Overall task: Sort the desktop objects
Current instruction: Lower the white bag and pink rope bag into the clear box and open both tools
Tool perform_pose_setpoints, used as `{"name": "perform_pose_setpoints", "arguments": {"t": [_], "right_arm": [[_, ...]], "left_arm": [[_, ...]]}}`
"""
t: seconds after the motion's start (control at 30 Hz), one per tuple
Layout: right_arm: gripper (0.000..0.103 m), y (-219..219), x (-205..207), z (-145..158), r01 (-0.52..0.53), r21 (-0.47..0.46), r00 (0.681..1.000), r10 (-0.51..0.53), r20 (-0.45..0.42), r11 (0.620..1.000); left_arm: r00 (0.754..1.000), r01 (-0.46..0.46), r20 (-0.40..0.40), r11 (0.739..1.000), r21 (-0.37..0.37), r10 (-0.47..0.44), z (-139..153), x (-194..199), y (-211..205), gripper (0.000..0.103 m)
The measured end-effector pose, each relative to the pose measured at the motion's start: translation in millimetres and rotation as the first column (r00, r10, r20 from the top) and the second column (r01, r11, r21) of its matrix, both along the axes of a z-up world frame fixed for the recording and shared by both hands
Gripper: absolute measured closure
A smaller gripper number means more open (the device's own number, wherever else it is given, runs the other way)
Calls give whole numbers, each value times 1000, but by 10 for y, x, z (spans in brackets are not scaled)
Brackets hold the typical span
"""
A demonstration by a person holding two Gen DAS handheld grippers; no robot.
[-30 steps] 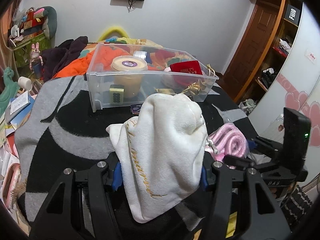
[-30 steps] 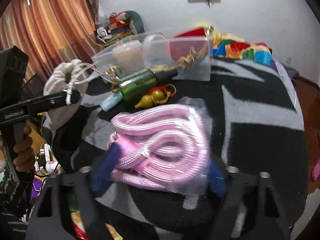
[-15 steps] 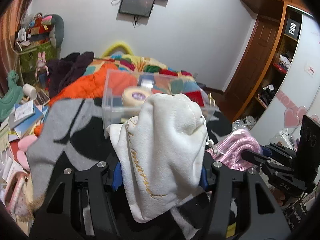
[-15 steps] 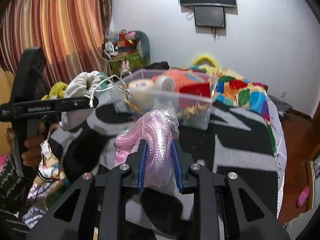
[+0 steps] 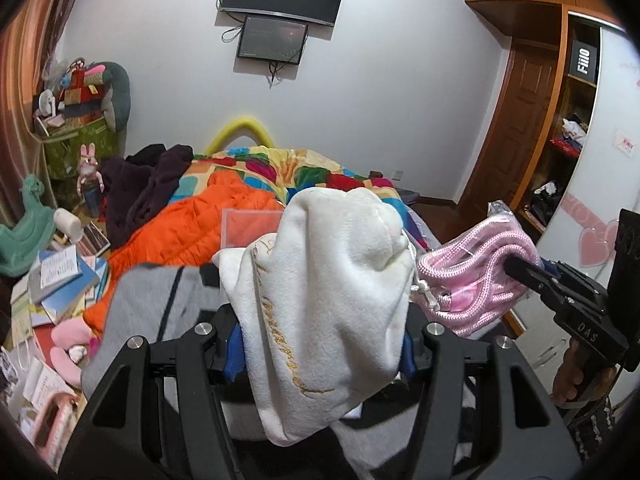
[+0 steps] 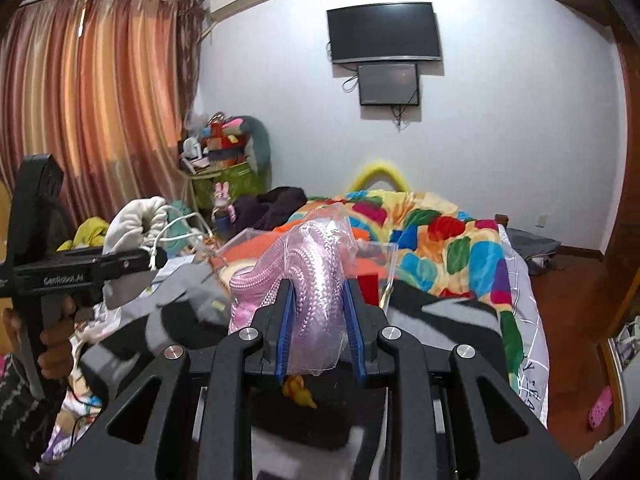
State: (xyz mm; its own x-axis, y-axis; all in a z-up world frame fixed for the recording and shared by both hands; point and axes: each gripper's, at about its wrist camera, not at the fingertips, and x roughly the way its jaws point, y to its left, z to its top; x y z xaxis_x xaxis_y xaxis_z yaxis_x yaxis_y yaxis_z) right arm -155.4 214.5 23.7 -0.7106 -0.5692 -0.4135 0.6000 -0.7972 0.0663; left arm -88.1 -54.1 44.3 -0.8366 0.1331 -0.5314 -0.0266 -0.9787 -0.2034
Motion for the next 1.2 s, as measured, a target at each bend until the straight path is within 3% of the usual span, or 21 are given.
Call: {"name": "perform_pose_setpoints", "arguments": {"t": [0.4, 0.67, 0.8, 0.93, 1.07, 1.2], "right_arm": [[81, -273, -543, -189, 61, -47, 998, -59, 27, 997], [80, -467, -651, -348, 53, -1, 998, -53, 19, 999], [80, -596, -673, -459, 43, 52, 999, -44, 14, 998], [79, -728, -626, -610, 32, 135, 999, -32, 3, 990], [76, -779, -548, -696, 29, 197, 999, -25, -24, 980], [76, -703, -521, -674, 12, 183, 1000, -11, -3, 983]], "left_arm": [[997, -29, 70, 999, -31, 31, -201, -669, -133, 45], [987, -78, 147, 996, 33, 72, -509, -1015, -383, 45], [984, -68, 169, 994, 83, 53, -640, -1113, -409, 40], [989, -46, 140, 998, -45, 52, -672, -1096, -214, 32], [990, -43, 123, 984, -171, 65, -728, -1030, -13, 26], [990, -33, 132, 991, -128, 50, -711, -963, -62, 26]]}}
